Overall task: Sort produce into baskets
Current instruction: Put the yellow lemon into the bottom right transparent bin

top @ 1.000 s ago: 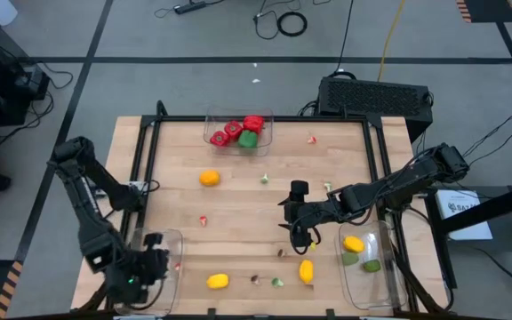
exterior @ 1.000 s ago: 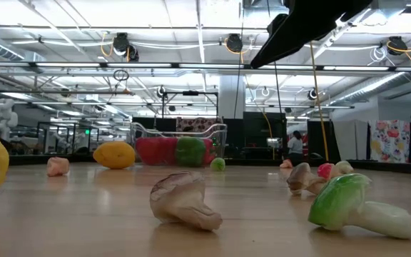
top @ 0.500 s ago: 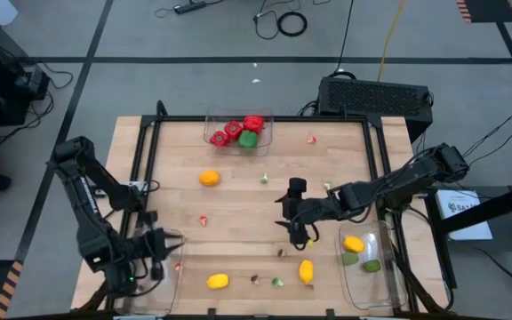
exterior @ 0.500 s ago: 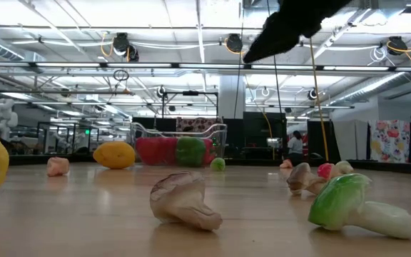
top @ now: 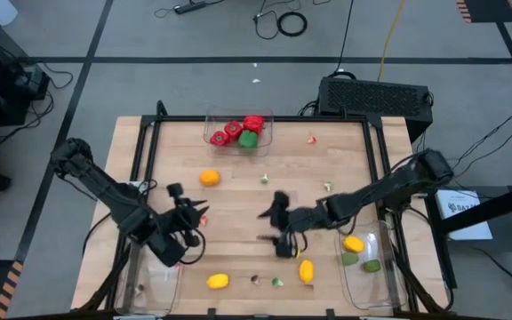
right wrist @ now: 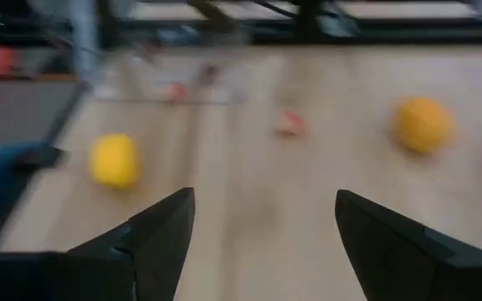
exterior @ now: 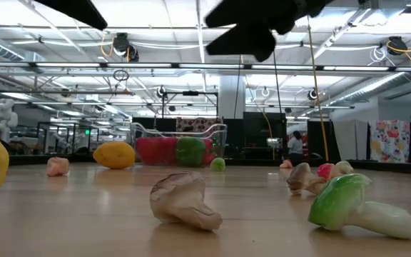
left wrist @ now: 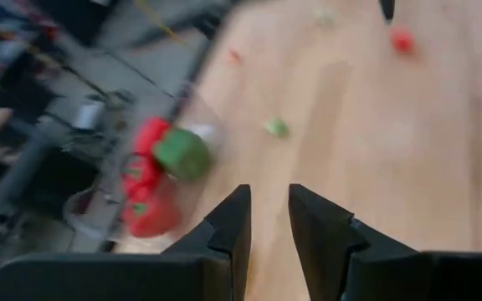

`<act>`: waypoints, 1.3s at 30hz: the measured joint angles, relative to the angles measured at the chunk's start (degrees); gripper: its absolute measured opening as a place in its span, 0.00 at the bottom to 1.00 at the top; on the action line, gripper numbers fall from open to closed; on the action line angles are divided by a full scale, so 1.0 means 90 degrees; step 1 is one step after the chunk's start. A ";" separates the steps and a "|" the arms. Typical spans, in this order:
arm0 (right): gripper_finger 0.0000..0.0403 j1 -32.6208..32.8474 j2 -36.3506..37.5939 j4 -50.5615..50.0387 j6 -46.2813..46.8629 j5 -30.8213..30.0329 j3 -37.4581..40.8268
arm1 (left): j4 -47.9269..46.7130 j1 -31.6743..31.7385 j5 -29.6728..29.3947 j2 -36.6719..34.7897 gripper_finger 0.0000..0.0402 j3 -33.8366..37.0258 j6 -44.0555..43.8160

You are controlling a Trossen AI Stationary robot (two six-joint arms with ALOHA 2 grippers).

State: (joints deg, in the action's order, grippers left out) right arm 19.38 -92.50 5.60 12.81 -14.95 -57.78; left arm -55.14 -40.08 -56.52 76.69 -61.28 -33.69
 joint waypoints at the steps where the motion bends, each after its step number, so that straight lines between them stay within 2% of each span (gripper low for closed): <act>1: 0.70 0.0097 -0.0225 0.0354 0.0025 0.0113 0.0000 | 0.0184 0.0086 0.0275 0.0000 0.22 0.0000 0.0365; 3: 0.72 0.0294 -0.0669 0.0851 0.0181 0.0250 -0.0037 | 0.0529 0.0209 0.0669 0.0000 0.22 0.0000 0.0987; 7: 0.78 0.0627 -0.1441 0.0807 0.0429 0.0201 -0.0859 | 0.0992 0.0324 0.1050 0.0000 0.22 0.0000 0.1775; 14: 0.80 0.0858 -0.3058 -0.1030 0.0304 0.0236 -0.3125 | 0.1472 0.0376 0.1094 0.0000 0.22 0.0000 0.2173; 18: 0.80 0.0872 -0.3808 -0.1252 0.0287 0.0482 -0.3943 | 0.1463 0.0298 0.1094 -0.0003 0.22 0.0000 0.2132; 23: 0.80 0.0864 -0.4487 -0.1118 0.0355 0.0820 -0.4606 | 0.1453 0.0231 0.1091 -0.0024 0.22 0.0000 0.2129; 29: 0.80 0.0792 -0.5179 -0.1193 0.0323 0.0844 -0.5240 | 0.1454 0.0234 0.1084 -0.0078 0.22 0.0000 0.2112; 35: 0.79 0.0706 -0.5346 -0.1192 0.0060 0.0841 -0.5397 | 0.1451 0.0231 0.1079 -0.0080 0.22 0.0000 0.2113; 39: 0.71 0.0699 -0.5351 -0.1179 -0.0159 0.0856 -0.5394 | 0.1443 0.0231 0.1066 -0.0080 0.22 0.0000 0.2115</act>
State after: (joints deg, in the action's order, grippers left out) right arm 25.67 -140.66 -5.01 11.37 -7.24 -106.32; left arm -42.16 -38.00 -46.93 75.96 -61.28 -14.66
